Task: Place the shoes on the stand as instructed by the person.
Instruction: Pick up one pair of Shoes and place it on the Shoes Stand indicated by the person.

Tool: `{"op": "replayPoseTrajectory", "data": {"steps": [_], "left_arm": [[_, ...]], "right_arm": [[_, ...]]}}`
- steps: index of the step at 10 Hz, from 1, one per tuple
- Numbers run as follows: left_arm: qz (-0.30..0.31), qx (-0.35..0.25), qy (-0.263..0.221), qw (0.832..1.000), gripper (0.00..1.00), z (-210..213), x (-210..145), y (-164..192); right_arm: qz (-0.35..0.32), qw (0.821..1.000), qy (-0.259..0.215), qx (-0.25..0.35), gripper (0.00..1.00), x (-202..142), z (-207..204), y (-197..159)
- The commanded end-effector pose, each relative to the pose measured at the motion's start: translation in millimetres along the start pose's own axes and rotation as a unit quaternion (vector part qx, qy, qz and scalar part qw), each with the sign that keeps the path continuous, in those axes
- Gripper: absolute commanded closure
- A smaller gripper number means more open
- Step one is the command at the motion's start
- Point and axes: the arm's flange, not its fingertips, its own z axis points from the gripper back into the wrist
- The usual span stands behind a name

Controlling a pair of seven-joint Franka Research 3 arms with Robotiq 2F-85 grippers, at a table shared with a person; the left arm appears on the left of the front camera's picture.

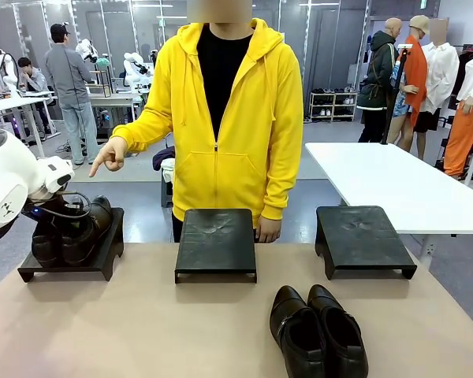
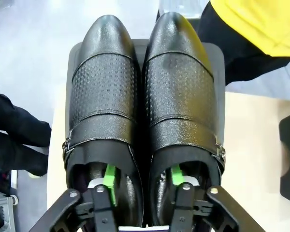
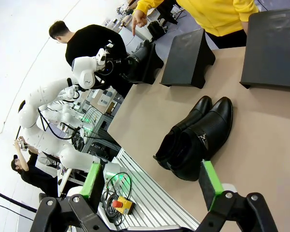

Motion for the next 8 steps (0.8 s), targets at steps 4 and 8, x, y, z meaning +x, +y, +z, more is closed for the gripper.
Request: {"op": "replayPoseTrajectory", "data": {"steps": [4, 8], "left_arm": [[-0.003, 0.010, 0.000, 1.000, 0.08, 13, 4, -2], [-0.001, 0.000, -0.006, 1.000, 0.00, 8, 3, -1]], "right_arm": [[0.009, 1.000, -0.005, 0.006, 0.00, 1, 1, 1], [0.009, 1.000, -0.005, 0.006, 0.00, 1, 1, 1]]}}
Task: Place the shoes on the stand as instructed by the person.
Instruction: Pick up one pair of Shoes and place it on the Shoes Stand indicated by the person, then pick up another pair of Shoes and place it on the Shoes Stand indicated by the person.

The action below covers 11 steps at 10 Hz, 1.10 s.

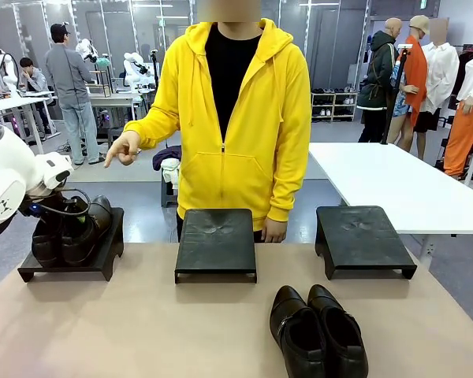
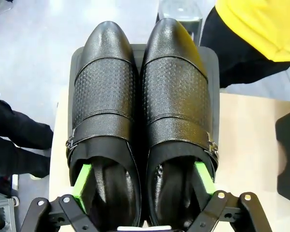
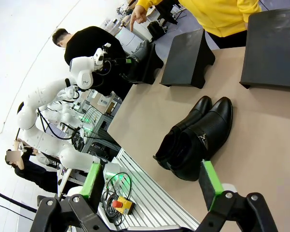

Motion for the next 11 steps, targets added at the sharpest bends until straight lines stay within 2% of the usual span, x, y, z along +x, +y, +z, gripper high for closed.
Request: {"op": "replayPoseTrajectory", "data": {"steps": [1, 9, 10, 11], "left_arm": [[0.001, 0.000, 0.000, 1.000, 0.00, -2, 2, 1], [0.000, 0.000, 0.002, 1.000, 0.00, -2, -1, 0], [0.019, -0.025, 0.043, 0.999, 0.00, 17, 9, 5], [0.026, -0.037, 0.061, 0.997, 0.00, 38, 16, 15]], "right_arm": [[0.009, 1.000, -0.005, 0.006, 0.00, 1, 1, 1], [0.009, 1.000, -0.005, 0.006, 0.00, 1, 1, 1], [0.009, 1.000, -0.005, 0.006, 0.00, 1, 1, 1], [0.009, 1.000, -0.005, 0.006, 0.00, 1, 1, 1]]}}
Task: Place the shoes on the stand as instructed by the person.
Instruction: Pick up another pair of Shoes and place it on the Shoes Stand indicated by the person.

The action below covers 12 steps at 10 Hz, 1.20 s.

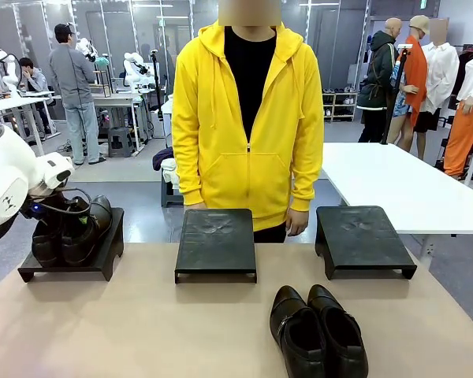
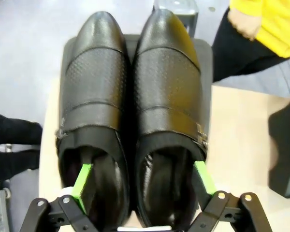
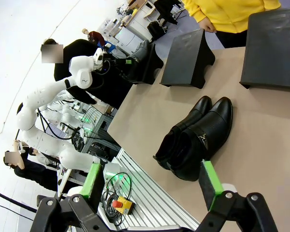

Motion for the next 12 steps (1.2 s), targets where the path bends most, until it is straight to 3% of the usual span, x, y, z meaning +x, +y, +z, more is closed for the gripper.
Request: {"op": "replayPoseTrajectory", "data": {"steps": [1, 5, 7, 9, 11, 12], "left_arm": [[0.021, -0.032, 0.045, 0.998, 0.00, 58, 15, 30], [0.095, -0.163, 0.112, 0.976, 0.00, 163, -26, 97], [0.091, -0.274, 0.100, 0.952, 0.00, 194, -70, 133], [0.119, -0.394, 0.091, 0.907, 0.00, 210, -117, 168], [0.140, -0.470, 0.077, 0.868, 0.00, 207, -160, 203], [0.156, -0.506, 0.093, 0.843, 0.00, 197, -182, 223]], "right_arm": [[0.009, 1.000, -0.005, 0.006, 0.00, 1, 1, 1], [0.009, 1.000, -0.005, 0.006, 0.00, 1, 1, 1], [0.009, 1.000, -0.005, 0.006, 0.00, 1, 1, 1], [0.009, 1.000, -0.005, 0.006, 0.00, 1, 1, 1], [0.009, 1.000, -0.005, 0.006, 0.00, 1, 1, 1], [0.009, 1.000, -0.005, 0.006, 0.00, 1, 1, 1]]}}
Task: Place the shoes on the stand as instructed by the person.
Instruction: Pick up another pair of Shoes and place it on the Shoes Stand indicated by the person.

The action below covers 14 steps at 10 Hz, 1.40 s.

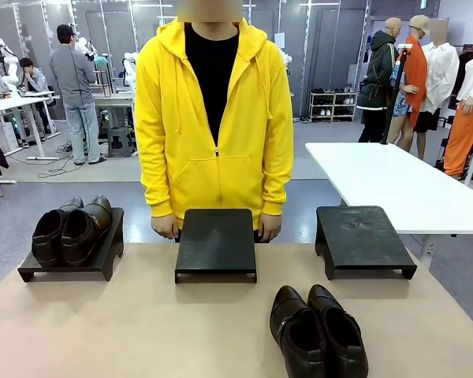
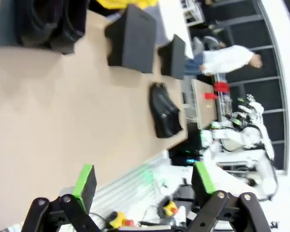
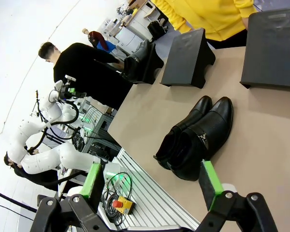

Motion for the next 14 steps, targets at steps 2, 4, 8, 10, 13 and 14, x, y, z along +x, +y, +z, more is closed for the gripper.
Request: {"op": "replayPoseTrajectory", "data": {"steps": [2, 4, 8, 10, 13, 14], "left_arm": [[0.041, -0.106, 0.035, 0.993, 0.00, 25, -14, 66], [0.051, -0.162, 0.011, 0.985, 0.00, 40, -18, 104], [0.053, -0.185, 0.015, 0.981, 0.00, 42, -2, 124], [0.063, -0.170, 0.017, 0.983, 0.00, 32, -23, 122], [0.063, -0.170, 0.017, 0.983, 0.00, 32, -23, 122], [0.063, -0.170, 0.017, 0.983, 0.00, 32, -23, 122]], "right_arm": [[0.010, 1.000, -0.006, 0.005, 0.00, 1, 1, 1], [0.010, 1.000, -0.006, 0.005, 0.00, 1, 1, 1], [0.010, 1.000, -0.006, 0.005, 0.00, 1, 1, 1], [0.010, 1.000, -0.006, 0.005, 0.00, 1, 1, 1], [0.010, 1.000, -0.006, 0.005, 0.00, 1, 1, 1], [0.010, 1.000, -0.006, 0.005, 0.00, 1, 1, 1]]}}
